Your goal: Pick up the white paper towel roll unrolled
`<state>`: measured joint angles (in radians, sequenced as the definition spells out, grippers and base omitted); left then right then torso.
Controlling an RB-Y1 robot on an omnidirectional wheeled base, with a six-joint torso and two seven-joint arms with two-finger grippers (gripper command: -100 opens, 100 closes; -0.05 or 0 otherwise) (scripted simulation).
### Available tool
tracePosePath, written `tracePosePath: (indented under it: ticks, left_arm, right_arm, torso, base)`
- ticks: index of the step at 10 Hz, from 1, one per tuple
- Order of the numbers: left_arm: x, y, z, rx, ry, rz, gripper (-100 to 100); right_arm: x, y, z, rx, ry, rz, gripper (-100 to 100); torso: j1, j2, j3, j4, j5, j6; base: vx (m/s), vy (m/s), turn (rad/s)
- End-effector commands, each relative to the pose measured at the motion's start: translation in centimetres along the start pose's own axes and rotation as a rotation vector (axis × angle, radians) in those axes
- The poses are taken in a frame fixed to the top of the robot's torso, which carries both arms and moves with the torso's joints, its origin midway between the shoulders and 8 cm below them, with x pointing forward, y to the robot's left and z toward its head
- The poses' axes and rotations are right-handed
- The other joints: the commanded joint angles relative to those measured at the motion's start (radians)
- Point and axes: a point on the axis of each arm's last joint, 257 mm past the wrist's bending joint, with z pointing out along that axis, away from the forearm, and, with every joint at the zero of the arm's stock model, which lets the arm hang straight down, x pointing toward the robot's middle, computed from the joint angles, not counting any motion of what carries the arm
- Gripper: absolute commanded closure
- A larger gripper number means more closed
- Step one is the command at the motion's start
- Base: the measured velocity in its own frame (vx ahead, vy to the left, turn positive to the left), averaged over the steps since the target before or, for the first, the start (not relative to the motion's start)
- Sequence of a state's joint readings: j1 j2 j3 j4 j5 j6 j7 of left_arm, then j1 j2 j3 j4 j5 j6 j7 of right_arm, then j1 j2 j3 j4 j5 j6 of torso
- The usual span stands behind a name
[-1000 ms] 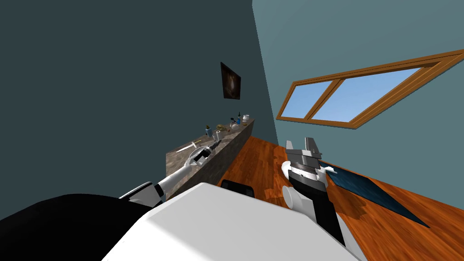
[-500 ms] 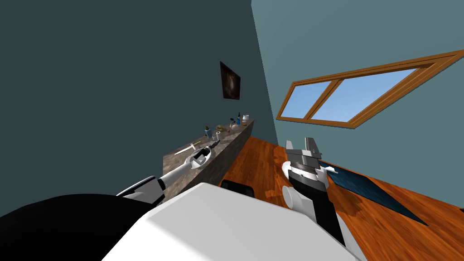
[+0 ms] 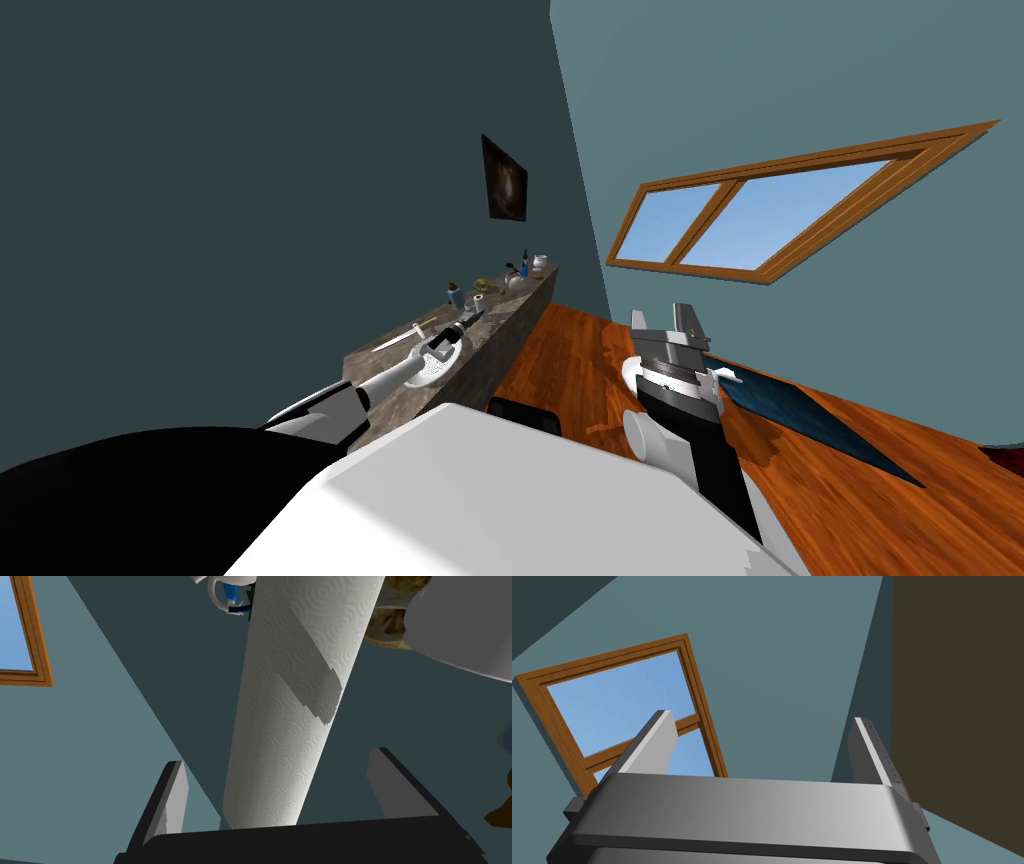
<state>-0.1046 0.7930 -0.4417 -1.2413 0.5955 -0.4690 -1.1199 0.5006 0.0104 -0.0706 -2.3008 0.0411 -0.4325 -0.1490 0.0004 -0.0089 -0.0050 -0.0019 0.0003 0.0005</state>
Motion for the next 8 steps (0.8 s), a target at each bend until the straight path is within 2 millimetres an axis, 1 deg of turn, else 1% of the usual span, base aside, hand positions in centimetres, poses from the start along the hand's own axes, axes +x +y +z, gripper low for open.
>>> tracePosePath:
  ticks: [1, 2, 3, 4, 5, 6, 7, 8]
  left_arm:
    - [0.0, 0.0, 0.0, 0.000, 0.000, 0.000, -100]
    - [0.1, 0.0, 0.0, -0.001, 0.001, 0.003, 0]
    - [0.4, 1.6, -1.6, -0.011, 0.007, -0.006, -100]
    - [0.3, 1.5, -1.6, -0.008, 0.001, -0.006, -100]
    - [0.8, 3.3, -3.4, -0.025, 0.017, -0.013, -100]
    - [0.3, 3.1, -3.4, -0.016, 0.001, -0.013, -100]
    - [0.8, 4.8, -5.1, -0.036, 0.018, -0.018, -100]
    - [0.3, 4.6, -5.1, -0.026, -0.001, -0.018, -100]
  right_arm:
    - [0.0, 0.0, 0.0, 0.000, 0.000, 0.000, 0]
    - [0.0, 0.0, 0.0, 0.000, 0.000, 0.000, 0]
    - [0.0, 0.0, 0.0, 0.000, 0.000, 0.000, 0]
    - [0.0, 0.0, 0.0, 0.000, 0.000, 0.000, 0]
    - [0.0, 0.0, 0.0, 0.000, 0.000, 0.000, 0]
    - [0.0, 0.0, 0.0, 0.000, 0.000, 0.000, 0]
    - [0.0, 0.0, 0.0, 0.000, 0.000, 0.000, 0]
    - [0.0, 0.0, 0.0, 0.000, 0.000, 0.000, 0]
  torso:
    - [0.000, 0.000, 0.000, 0.000, 0.000, 0.000]
    - [-0.001, 0.003, 0.001, 0.000, 0.000, -0.001]
    - [-0.001, 0.006, 0.003, 0.001, 0.000, -0.001]
    - [-0.004, 0.006, 0.003, 0.001, -0.001, -0.001]
    - [-0.005, 0.005, 0.003, 0.001, -0.001, -0.001]
    - [-0.007, 0.005, 0.003, 0.001, -0.002, -0.001]
    - [-0.007, 0.006, 0.003, 0.001, -0.002, 0.000]
    - [-0.007, 0.006, 0.003, 0.001, -0.002, 0.000]
  base:
    - [0.071, 0.005, -0.029]
    - [0.011, 0.002, 0.005]
    - [0.046, -0.054, -0.076]
    - [0.059, -0.065, -0.032]
    - [0.067, -0.093, -0.082]
    - [0.048, -0.082, -0.027]
    - [0.050, -0.087, -0.079]
    - [0.050, -0.064, -0.029]
